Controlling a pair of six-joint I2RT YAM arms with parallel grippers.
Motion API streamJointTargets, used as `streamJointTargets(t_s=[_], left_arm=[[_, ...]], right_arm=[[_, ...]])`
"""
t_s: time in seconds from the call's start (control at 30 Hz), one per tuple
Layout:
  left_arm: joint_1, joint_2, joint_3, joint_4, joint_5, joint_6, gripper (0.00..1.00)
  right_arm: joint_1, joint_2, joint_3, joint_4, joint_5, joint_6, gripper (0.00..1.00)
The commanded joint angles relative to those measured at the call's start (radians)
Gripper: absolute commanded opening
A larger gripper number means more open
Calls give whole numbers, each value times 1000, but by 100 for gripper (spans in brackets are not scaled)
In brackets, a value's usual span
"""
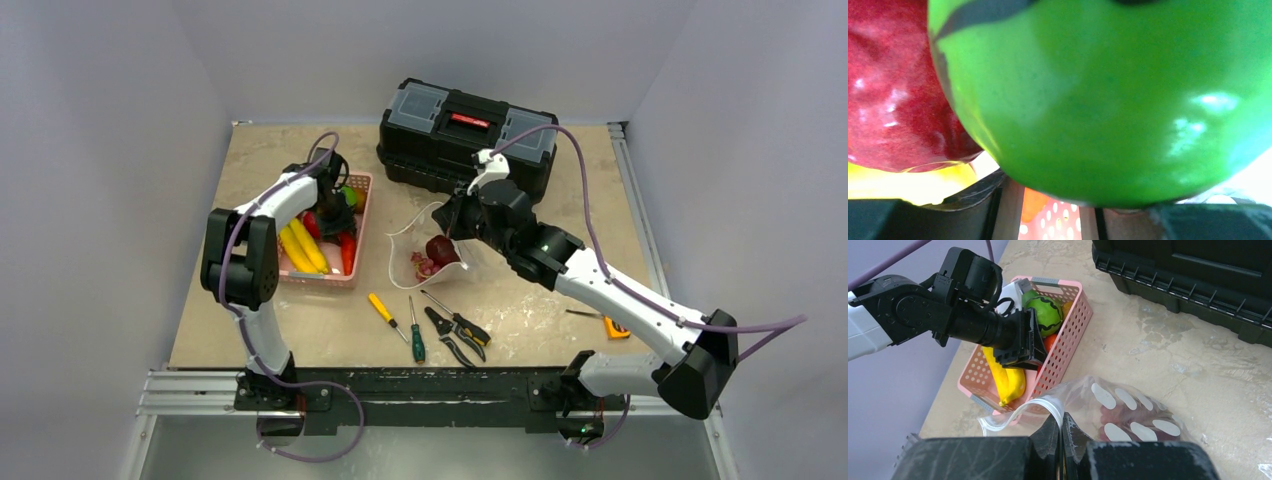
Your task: Place the food in the zip-top bag and seal the zipper
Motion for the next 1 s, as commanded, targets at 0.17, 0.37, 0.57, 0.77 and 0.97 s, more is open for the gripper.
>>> streamJointTargets(t_s=[0.17, 0.37, 0.57, 0.77, 0.97], left_arm=[[40, -6, -11, 57, 30, 8, 21], [50, -61, -50, 61, -8, 4, 0], [50, -176, -78, 68, -52, 13, 0], [41, -339, -125, 90, -78, 34, 0], [33, -440, -166, 104, -92, 56, 0]], right_arm=[[0, -34, 39, 22, 5, 13, 0], [0, -28, 39, 35, -19, 16, 0], [0, -36, 19, 53, -15, 21, 0], [0, -22, 20, 44, -17, 18, 0], [0, 3, 58, 19, -15, 14, 0]])
